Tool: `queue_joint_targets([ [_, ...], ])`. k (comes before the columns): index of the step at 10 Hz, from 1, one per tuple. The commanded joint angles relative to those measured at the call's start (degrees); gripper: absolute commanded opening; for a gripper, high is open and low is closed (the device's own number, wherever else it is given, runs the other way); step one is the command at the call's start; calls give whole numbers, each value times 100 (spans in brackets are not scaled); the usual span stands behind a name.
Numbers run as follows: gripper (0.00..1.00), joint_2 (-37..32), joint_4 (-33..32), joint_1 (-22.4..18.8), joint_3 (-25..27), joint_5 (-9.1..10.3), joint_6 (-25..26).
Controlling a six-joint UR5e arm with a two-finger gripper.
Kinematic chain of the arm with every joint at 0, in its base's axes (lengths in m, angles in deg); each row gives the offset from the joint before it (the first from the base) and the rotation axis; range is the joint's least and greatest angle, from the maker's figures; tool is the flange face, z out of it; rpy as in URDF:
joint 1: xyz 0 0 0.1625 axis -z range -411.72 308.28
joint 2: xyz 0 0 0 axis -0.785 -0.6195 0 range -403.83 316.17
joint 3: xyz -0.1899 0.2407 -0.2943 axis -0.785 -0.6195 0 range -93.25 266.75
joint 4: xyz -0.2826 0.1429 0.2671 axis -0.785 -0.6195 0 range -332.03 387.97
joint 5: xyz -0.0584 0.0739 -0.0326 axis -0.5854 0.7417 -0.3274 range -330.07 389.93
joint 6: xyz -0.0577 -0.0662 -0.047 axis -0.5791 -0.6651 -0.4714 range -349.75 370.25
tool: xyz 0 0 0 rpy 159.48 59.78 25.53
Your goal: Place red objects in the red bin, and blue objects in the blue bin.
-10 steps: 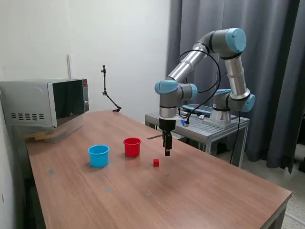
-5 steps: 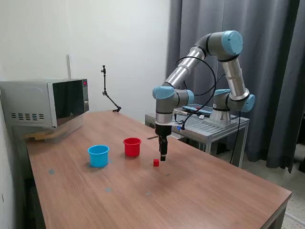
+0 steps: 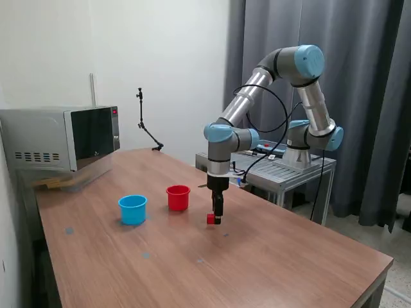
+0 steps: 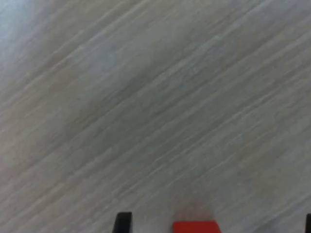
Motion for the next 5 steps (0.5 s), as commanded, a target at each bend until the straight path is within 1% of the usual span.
queue_joint_targets([
  [1, 100, 56, -5, 9, -29, 0, 0],
  [5, 100, 91, -5, 62, -29, 0, -17],
])
